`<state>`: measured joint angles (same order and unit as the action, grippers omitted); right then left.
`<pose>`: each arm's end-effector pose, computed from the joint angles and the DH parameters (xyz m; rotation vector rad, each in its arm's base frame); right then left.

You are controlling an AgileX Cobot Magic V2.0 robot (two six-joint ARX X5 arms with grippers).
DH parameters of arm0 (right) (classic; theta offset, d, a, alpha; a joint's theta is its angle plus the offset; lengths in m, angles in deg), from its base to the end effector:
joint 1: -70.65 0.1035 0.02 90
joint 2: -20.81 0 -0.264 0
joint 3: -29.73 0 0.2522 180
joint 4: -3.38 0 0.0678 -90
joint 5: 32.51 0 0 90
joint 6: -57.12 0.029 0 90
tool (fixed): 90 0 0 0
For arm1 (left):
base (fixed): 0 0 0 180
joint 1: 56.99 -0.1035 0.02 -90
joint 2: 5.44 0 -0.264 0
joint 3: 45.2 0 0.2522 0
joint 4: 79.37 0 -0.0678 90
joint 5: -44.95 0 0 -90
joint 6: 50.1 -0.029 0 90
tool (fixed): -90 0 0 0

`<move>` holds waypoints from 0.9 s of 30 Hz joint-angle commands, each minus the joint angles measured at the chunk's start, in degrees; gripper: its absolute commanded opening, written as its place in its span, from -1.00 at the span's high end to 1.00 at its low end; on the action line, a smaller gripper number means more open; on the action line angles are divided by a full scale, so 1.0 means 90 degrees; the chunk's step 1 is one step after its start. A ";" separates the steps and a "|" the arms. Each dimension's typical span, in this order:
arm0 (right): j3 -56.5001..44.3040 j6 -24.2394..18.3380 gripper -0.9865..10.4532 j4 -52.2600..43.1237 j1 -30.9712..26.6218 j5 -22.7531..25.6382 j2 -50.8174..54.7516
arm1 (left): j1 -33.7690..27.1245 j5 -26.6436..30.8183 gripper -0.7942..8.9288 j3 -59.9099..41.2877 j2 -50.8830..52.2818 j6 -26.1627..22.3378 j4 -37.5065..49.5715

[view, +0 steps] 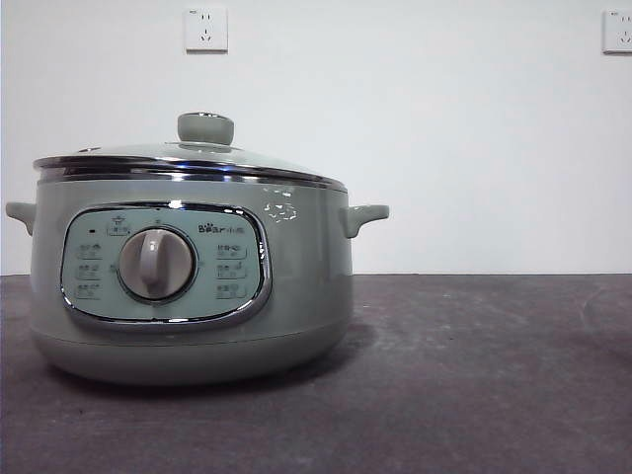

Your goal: Pick up the egg,open the lid,put the egg in the pot,close the lid

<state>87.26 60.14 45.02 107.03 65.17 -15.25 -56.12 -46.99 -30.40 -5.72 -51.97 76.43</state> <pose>0.1085 0.0751 0.3179 -0.0823 0.3425 0.4866 0.0955 -0.0024 0.1517 0.0310 0.1681 -0.0517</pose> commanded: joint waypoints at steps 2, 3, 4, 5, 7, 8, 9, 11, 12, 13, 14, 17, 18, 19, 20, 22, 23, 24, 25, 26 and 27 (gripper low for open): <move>-0.0051 -0.0202 0.82 0.0083 -0.0066 0.0153 0.0206 | -0.0022 0.0019 0.84 -0.0092 0.0017 0.0061 -0.0005; -0.0068 -0.0253 0.83 0.0107 -0.0109 0.0228 0.0287 | -0.0022 0.0019 0.84 -0.0092 0.0017 0.0061 -0.0002; -0.0100 -0.0308 0.83 0.0102 -0.0182 0.0274 0.0362 | -0.0022 0.0024 0.84 -0.0092 0.0017 0.0061 -0.0002; -0.0165 -0.0333 0.82 0.0097 -0.0318 0.0321 0.0464 | -0.0022 0.0022 0.84 -0.0092 0.0017 0.0063 -0.0002; -0.0330 -0.0323 0.82 0.0090 -0.0607 0.0304 0.0673 | -0.0022 0.0022 0.84 -0.0092 0.0017 0.0061 -0.0002; -0.0498 -0.0279 0.82 0.0053 -0.0840 0.0289 0.0840 | -0.0022 0.0022 0.84 -0.0092 0.0017 0.0061 -0.0002; -0.0658 -0.0270 0.82 -0.0019 -0.1030 0.0226 0.0979 | -0.0022 0.0024 0.84 -0.0092 0.0017 0.0063 -0.0002; -0.1234 -0.0274 0.82 -0.0437 -0.1596 -0.0228 0.1399 | -0.0022 0.0024 0.84 -0.0092 0.0017 0.0061 -0.0002; -0.1365 -0.0274 0.82 -0.0534 -0.1741 -0.0386 0.1491 | -0.0022 0.0024 0.84 -0.0092 0.0017 0.0061 -0.0002; -0.1654 -0.0272 0.82 -0.0767 -0.1989 -0.0566 0.1702 | -0.0022 0.0024 0.84 -0.0092 0.0017 0.0061 -0.0002; -0.1950 -0.0274 0.82 -0.0996 -0.2217 -0.0731 0.1919 | -0.0022 0.0024 0.84 -0.0092 0.0017 0.0061 -0.0002; -0.2778 -0.0270 0.82 -0.1579 -0.2730 -0.1122 0.2521 | -0.0022 0.0024 0.84 -0.0092 0.0017 0.0061 -0.0002; -0.3009 -0.0270 0.82 -0.1717 -0.2871 -0.1229 0.2698 | -0.0022 0.0024 0.84 -0.0092 0.0017 0.0063 -0.0002; -0.3228 -0.0255 0.82 -0.1826 -0.3004 -0.1353 0.2866 | -0.0022 0.0024 0.84 -0.0092 0.0017 0.0063 -0.0002; -0.3495 -0.0170 0.82 -0.1948 -0.3164 -0.1486 0.3072 | -0.0022 0.0024 0.84 -0.0092 0.0017 0.0063 -0.0002; -0.3840 0.0107 0.83 -0.2016 -0.3378 -0.1530 0.3351 | -0.0022 0.0024 0.84 -0.0092 0.0017 0.0061 -0.0002; -0.3993 0.0255 0.83 -0.2059 -0.3458 -0.1525 0.3449 | -0.0022 0.0024 0.84 -0.0092 0.0017 0.0063 -0.0002; -0.4104 0.0328 0.83 -0.2081 -0.3512 -0.1528 0.3500 | -0.0022 0.0024 0.84 -0.0092 0.0017 0.0061 -0.0002; -0.4211 0.0357 0.82 -0.2098 -0.3553 -0.1525 0.3538 | -0.0022 0.0024 0.84 -0.0092 0.0017 0.0063 -0.0002; -0.4306 0.0350 0.82 -0.2101 -0.3577 -0.1525 0.3568 | -0.0022 0.0024 0.84 -0.0092 0.0017 0.0061 -0.0002; -0.4386 0.0350 0.82 -0.2101 -0.3580 -0.1525 0.3589 | -0.0022 0.0024 0.84 -0.0092 0.0017 0.0063 -0.0002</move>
<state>48.64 61.92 27.27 74.86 51.47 16.67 -56.12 -46.97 -30.40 -5.72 -51.97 76.43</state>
